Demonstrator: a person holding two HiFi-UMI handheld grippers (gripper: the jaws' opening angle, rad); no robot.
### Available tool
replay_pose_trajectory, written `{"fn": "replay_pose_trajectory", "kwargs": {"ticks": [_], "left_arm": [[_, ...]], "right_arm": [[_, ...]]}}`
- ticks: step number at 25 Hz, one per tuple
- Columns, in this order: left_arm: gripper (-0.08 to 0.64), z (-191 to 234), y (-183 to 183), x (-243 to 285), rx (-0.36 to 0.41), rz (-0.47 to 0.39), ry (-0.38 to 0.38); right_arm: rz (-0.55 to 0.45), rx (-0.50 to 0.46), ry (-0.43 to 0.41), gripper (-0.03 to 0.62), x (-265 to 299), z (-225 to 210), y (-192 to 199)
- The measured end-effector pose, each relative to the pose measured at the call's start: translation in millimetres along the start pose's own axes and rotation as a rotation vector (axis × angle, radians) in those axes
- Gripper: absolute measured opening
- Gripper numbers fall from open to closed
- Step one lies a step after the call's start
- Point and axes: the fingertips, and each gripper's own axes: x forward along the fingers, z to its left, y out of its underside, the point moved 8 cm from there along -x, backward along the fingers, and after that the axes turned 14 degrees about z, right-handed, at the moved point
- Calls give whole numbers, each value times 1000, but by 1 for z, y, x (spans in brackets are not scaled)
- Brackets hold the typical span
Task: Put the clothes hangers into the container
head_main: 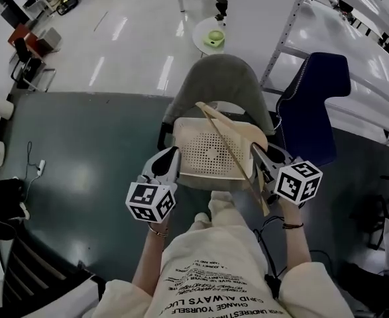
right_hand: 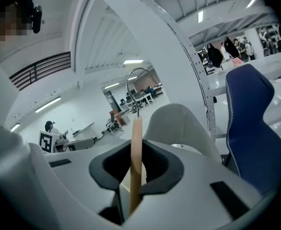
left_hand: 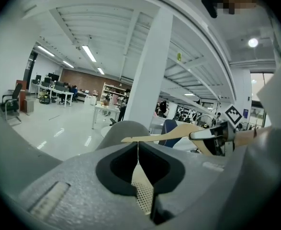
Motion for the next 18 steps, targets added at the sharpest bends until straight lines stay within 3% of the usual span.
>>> {"fn": "replay_pose_trajectory", "kwargs": {"ticks": [18], "left_arm": [[26, 23, 18, 89, -174, 161, -29]], "right_arm": [[348, -15, -157, 54, 109, -72, -17]]}}
